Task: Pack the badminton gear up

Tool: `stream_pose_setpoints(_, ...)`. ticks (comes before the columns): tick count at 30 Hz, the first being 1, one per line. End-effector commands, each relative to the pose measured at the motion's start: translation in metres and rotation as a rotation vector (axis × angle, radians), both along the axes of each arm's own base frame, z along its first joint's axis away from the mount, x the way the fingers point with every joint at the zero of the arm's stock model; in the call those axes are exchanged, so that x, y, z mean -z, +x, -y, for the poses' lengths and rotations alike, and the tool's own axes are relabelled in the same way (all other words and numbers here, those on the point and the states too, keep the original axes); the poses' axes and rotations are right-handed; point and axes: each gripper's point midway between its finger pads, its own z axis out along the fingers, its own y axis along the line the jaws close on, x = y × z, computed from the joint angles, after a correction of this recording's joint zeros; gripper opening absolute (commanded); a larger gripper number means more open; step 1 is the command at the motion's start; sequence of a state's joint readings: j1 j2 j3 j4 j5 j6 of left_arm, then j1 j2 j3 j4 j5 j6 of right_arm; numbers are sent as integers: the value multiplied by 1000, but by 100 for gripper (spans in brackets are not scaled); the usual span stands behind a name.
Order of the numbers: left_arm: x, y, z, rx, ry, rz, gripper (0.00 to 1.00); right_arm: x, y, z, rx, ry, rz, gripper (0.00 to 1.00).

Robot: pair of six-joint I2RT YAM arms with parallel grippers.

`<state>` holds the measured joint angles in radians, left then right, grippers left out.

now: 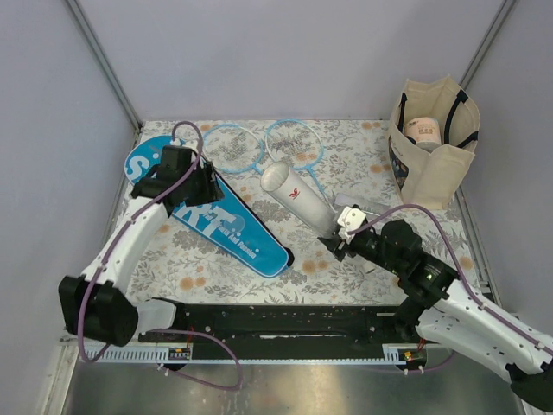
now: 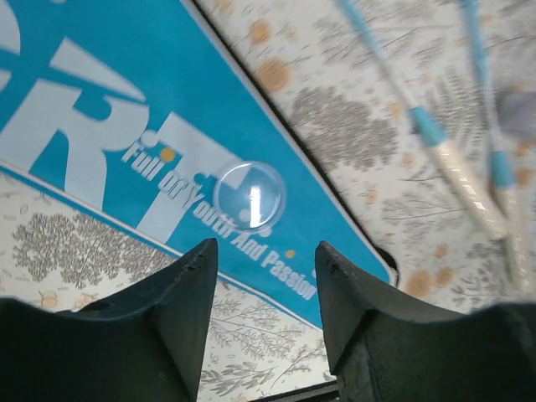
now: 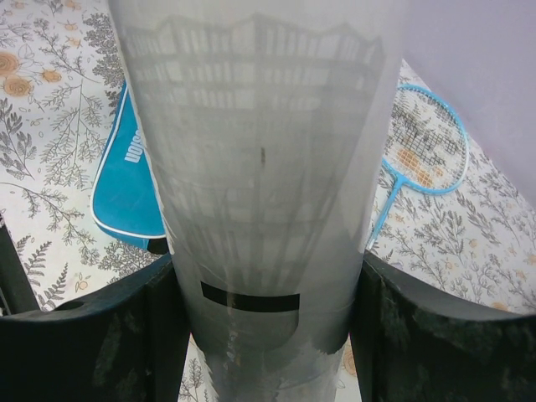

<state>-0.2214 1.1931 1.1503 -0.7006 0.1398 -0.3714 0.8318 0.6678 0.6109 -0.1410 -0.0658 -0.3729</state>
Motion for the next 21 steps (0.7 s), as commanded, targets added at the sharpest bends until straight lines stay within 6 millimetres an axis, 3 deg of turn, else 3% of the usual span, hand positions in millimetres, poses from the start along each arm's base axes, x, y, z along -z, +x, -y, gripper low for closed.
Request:
stream_pose_setpoints(1, 49, 23, -15, -149, 66, -100, 50, -25, -2, 9, 28, 64, 58, 40)
stream_pose_setpoints(4, 81, 34, -17, -191, 85, -163, 43, -29, -5, 13, 30, 74, 69, 40)
stream_pose_setpoints(8, 110, 46, -11, -189, 73, -206, 40, -30, -7, 16, 29, 81, 79, 40)
stream_pose_setpoints(12, 130, 44, 0, -157, 40, -252, 37, -32, -8, 16, 26, 85, 84, 40)
stream_pose_setpoints(21, 161, 33, -3, -158, 67, -336, 33, -31, -7, 15, 24, 83, 89, 41)
